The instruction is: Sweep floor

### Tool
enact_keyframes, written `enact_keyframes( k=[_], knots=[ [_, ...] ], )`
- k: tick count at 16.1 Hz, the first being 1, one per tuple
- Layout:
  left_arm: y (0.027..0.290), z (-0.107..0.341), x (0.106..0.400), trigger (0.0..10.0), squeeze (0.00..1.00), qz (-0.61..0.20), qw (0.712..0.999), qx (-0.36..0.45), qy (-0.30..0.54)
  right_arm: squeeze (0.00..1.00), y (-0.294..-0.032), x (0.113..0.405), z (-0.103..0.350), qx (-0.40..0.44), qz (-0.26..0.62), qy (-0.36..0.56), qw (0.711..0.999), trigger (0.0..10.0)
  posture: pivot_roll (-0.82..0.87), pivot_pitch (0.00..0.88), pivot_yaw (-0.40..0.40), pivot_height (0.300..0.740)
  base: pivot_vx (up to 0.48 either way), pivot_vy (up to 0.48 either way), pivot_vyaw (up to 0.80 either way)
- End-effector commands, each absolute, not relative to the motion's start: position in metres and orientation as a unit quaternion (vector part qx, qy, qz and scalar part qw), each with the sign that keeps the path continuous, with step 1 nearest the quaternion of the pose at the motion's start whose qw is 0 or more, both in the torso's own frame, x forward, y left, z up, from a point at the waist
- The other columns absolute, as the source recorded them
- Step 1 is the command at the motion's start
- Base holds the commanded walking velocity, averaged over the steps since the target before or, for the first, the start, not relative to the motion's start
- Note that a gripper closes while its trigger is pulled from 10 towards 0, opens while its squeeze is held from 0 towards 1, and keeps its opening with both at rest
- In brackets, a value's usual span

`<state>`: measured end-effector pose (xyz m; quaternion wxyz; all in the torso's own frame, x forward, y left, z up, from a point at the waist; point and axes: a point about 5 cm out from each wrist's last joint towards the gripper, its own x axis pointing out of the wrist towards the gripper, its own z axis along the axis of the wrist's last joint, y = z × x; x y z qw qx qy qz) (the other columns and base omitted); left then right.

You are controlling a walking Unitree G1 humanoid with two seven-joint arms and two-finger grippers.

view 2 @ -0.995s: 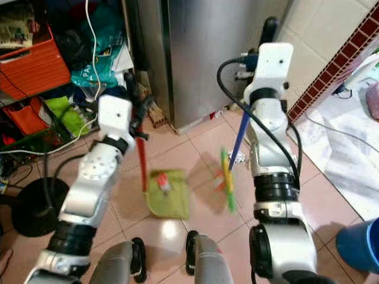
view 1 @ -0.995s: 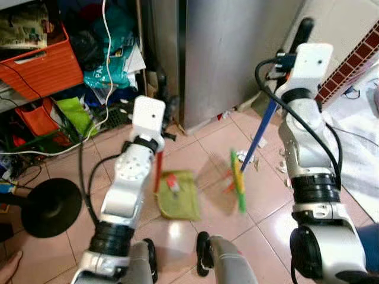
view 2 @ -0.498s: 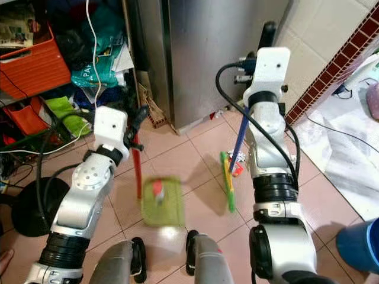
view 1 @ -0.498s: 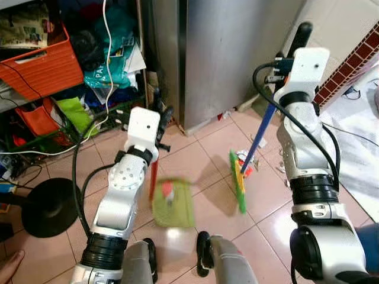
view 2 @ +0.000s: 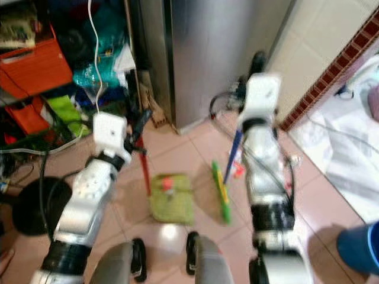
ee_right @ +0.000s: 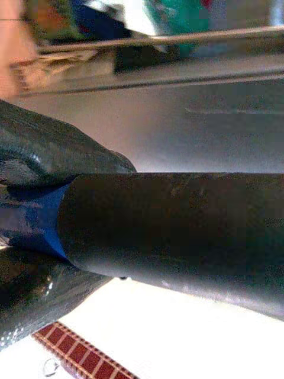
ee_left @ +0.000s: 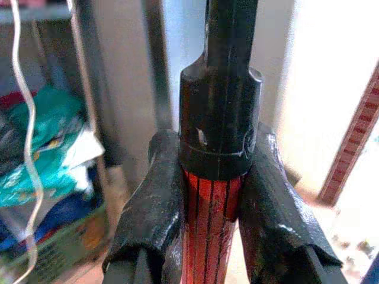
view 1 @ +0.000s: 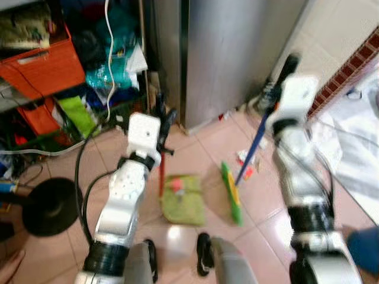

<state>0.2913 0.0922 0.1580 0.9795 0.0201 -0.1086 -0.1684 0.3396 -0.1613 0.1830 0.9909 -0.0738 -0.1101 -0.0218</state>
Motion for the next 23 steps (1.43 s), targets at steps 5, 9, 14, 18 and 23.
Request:
enact_keyframes(
  k=[5,9,14,18,23],
  knots=[
    [0.092,0.183,0.284,10.0,0.00,-0.223,0.962,0.019,-0.159,0.00,-0.158,0.328,0.170,-0.108,-0.024,-0.081,0.991,10.0,-0.04,0.221,-0.013,0.740,0.000,0.000,-0.80],
    [0.088,0.181,0.287,10.0,0.00,-0.217,0.965,0.006,-0.147,0.00,-0.178,0.326,0.151,-0.090,-0.077,-0.033,0.992,10.0,-0.05,0.206,-0.005,0.740,0.000,0.000,-0.80],
    [0.085,0.181,0.292,10.0,0.00,-0.207,0.971,-0.029,-0.116,0.00,-0.192,0.330,0.143,-0.052,-0.115,0.005,0.992,10.0,-0.05,0.202,-0.010,0.740,0.000,0.000,-0.80],
    [0.086,0.183,0.292,10.0,0.00,-0.203,0.972,-0.043,-0.110,0.00,-0.192,0.333,0.146,-0.050,-0.117,0.003,0.992,10.0,-0.05,0.197,-0.014,0.740,0.000,0.065,-0.80],
    [0.085,0.183,0.291,10.0,0.00,-0.209,0.971,-0.044,-0.107,0.00,-0.191,0.335,0.147,-0.052,-0.117,0.001,0.992,10.0,-0.05,0.193,-0.015,0.740,0.000,0.276,-0.80]
  ],
)
